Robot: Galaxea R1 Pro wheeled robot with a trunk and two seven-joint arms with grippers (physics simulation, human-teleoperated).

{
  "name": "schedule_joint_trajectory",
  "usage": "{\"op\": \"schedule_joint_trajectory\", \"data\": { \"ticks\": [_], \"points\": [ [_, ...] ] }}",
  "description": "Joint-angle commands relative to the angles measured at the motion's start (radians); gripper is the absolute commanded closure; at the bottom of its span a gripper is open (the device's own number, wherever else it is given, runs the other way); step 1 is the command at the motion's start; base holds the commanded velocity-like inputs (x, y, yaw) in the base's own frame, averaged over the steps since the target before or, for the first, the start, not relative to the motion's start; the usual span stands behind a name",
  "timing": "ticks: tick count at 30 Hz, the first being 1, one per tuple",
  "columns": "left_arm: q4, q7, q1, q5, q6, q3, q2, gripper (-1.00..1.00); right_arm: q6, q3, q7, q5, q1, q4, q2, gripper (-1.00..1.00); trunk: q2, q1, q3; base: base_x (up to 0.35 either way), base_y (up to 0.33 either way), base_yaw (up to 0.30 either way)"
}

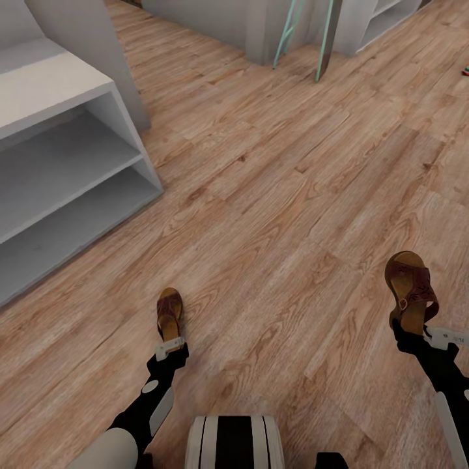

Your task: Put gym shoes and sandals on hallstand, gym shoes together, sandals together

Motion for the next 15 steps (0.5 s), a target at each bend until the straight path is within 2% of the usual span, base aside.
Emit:
{"op": "schedule_joint_trajectory", "data": {
  "ticks": [1, 11, 15],
  "points": [
    [0.001, 0.0, 0.0, 0.003, -0.003, 0.002, -0.001, -1.0, 0.006, -0.002, 0.005, -0.008, 0.0, -0.001, 0.0, 1.0, 0.0, 0.0, -0.001, 0.0, 0.0, 0.0],
    [0.001, 0.0, 0.0, 0.003, -0.004, -0.001, -0.001, -1.0, 0.006, -0.003, 0.005, -0.008, 0.0, -0.001, 0.0, 1.0, 0.0, 0.0, -0.007, 0.005, 0.0, 0.0],
    [0.001, 0.0, 0.0, 0.003, -0.004, -0.001, -0.001, -1.0, 0.006, -0.003, 0.005, -0.008, 0.0, -0.001, 0.0, 1.0, 0.0, 0.0, -0.007, 0.19, 0.0, 0.0]
  ]
}}
